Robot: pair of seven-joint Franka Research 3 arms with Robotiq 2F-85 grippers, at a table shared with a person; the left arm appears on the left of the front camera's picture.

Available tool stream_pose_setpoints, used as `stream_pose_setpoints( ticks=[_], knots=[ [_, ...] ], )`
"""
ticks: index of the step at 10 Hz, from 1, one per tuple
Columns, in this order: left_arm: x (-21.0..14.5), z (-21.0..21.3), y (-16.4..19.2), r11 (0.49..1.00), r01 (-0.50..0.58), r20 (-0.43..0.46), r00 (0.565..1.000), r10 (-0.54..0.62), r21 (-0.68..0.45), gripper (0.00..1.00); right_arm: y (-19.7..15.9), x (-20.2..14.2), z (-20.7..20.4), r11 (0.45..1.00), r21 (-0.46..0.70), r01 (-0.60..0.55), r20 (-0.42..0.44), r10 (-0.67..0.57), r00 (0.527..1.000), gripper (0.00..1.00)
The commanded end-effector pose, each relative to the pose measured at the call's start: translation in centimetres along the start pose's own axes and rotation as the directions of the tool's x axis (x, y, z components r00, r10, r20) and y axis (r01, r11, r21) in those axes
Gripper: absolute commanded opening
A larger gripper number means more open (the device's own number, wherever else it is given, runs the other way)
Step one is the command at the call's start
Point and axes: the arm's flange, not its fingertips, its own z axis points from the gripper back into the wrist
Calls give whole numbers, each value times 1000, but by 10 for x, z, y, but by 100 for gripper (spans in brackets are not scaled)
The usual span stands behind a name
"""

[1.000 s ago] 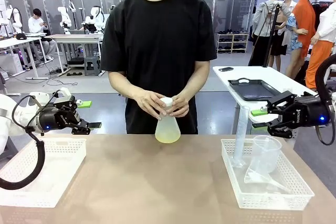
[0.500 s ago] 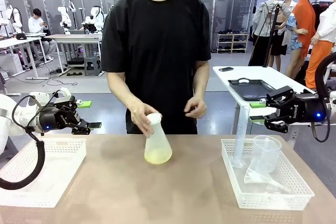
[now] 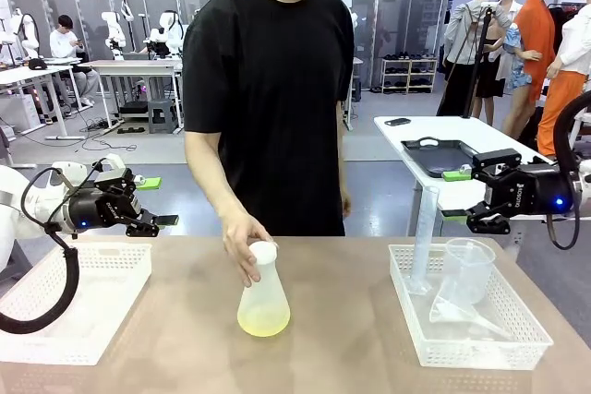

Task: Prepare the solutions needed for the experiment.
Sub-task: When the human places the Big flask in the center of the table, pick up the Big flask and place it in the left Organizing basket.

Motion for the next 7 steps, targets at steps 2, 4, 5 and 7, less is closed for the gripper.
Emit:
stream_pose_setpoints(
  ticks=[2, 4, 5, 7],
  knots=[
    [1, 0, 0, 1000, 17, -6, 1000, -17, -18, 100, 0, 0, 0, 1000, 0, 0, 0, 0, 1000, 76],
    [1, 0, 0, 1000, 17, -6, 1000, -17, -18, 100, 0, 0, 0, 1000, 0, 0, 0, 0, 1000, 76],
    [1, 0, 0, 1000, 17, -6, 1000, -17, -18, 100, 0, 0, 0, 1000, 0, 0, 0, 0, 1000, 76],
    [1, 0, 0, 1000, 17, -6, 1000, -17, -18, 100, 0, 0, 0, 1000, 0, 0, 0, 0, 1000, 76]
  ],
)
